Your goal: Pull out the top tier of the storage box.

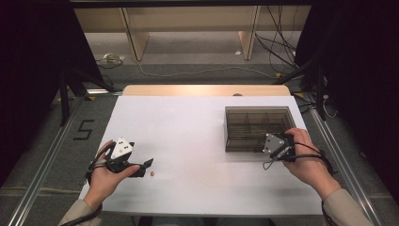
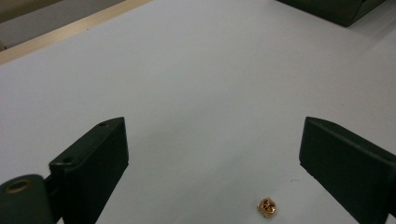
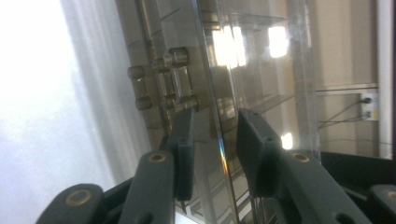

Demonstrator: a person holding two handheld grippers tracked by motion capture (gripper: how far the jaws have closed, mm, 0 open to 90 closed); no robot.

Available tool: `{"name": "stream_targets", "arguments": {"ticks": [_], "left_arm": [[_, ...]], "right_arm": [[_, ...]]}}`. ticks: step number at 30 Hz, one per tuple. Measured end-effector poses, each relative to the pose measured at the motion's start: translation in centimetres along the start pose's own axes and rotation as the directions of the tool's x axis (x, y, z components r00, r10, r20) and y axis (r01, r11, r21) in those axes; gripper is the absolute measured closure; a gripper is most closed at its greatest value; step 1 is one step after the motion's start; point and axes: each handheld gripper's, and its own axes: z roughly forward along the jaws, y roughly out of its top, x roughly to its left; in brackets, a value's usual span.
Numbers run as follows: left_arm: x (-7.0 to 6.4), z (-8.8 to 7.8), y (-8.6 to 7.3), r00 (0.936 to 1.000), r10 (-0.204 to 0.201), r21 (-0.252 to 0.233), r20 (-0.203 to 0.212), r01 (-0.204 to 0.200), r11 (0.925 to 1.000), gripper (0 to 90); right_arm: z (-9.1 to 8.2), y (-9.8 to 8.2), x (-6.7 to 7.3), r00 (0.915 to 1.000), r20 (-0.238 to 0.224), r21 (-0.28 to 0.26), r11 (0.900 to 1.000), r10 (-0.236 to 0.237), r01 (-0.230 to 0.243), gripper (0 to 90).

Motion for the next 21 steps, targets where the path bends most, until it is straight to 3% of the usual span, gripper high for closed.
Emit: {"name": "stream_targets", "arguments": {"ticks": [3, 9, 21], "left_arm": [[0.1, 0.0, 0.0, 1.0000, 0.000, 0.000, -0.001, 0.000, 1.0000, 8.4], [0.1, 0.0, 0.0, 1.0000, -0.001, 0.000, -0.001, 0.001, 1.0000, 9.0], [0.1, 0.0, -0.1, 1.0000, -0.005, -0.005, 0.001, 0.005, 1.0000, 9.9]], "right_arm": [[0.3, 0.0, -0.4, 0.9985, -0.046, 0.022, 0.999, -0.030, 0.031, 74.2], [0.5, -0.2, -0.7, 0.9978, -0.056, 0.012, 0.999, -0.036, 0.037, 79.3], [0.5, 0.1, -1.9, 0.9855, -0.155, 0.024, 0.997, -0.069, 0.074, 82.5]]}}
